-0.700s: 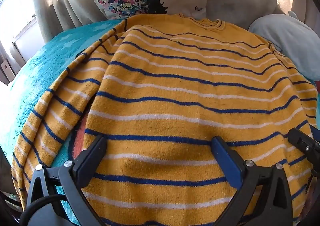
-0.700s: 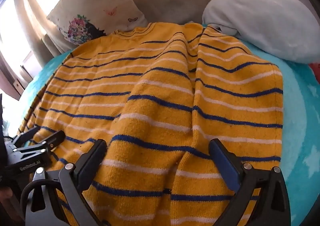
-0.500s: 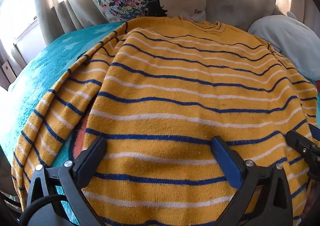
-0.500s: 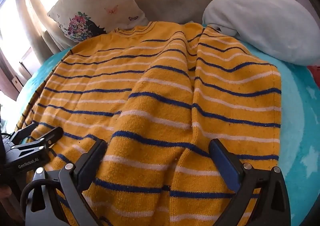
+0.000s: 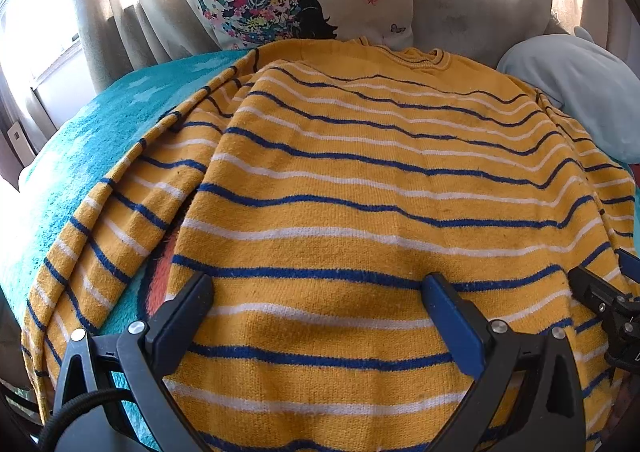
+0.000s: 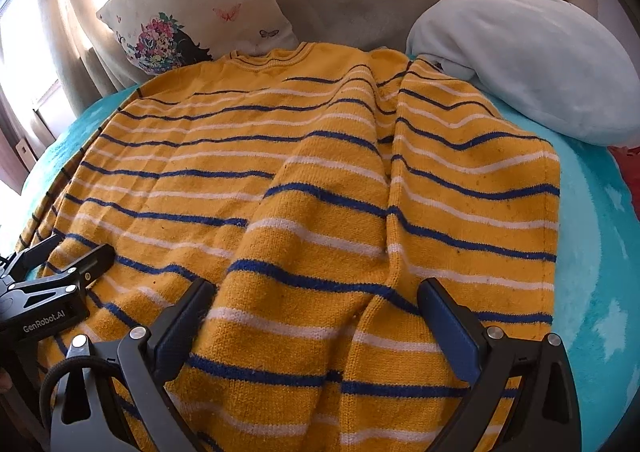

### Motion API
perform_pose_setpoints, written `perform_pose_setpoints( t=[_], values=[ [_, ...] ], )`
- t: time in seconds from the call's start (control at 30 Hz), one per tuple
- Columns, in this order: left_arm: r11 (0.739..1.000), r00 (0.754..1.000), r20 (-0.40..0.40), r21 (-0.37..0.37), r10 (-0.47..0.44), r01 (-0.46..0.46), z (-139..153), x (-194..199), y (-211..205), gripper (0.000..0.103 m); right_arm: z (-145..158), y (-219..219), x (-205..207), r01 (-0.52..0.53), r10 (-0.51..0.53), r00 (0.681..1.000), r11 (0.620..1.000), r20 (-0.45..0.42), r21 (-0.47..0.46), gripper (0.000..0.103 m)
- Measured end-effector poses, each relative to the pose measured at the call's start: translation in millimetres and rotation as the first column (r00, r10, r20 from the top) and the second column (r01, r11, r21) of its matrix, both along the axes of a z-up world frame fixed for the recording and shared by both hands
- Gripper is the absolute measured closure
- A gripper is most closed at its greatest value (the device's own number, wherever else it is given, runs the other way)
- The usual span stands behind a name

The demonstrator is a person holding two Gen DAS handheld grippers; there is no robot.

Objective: Fold small clothes

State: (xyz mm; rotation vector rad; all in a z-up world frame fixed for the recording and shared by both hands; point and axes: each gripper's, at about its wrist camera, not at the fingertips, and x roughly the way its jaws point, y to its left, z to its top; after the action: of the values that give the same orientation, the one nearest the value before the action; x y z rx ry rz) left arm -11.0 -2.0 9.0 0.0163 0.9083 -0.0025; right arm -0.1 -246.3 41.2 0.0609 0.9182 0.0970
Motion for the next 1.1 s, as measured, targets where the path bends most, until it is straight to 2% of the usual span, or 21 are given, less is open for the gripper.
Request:
perform_pose_setpoints(
  t=[1.1],
  values=[
    [1.000, 0.999, 0.045, 0.024, 0.015, -0.016, 3.7, -5.1, -3.7, 0.000, -0.5, 2.0, 2.3, 0.001, -0.001, 1.000, 1.000, -0.006, -0.029, 0.000]
  ],
)
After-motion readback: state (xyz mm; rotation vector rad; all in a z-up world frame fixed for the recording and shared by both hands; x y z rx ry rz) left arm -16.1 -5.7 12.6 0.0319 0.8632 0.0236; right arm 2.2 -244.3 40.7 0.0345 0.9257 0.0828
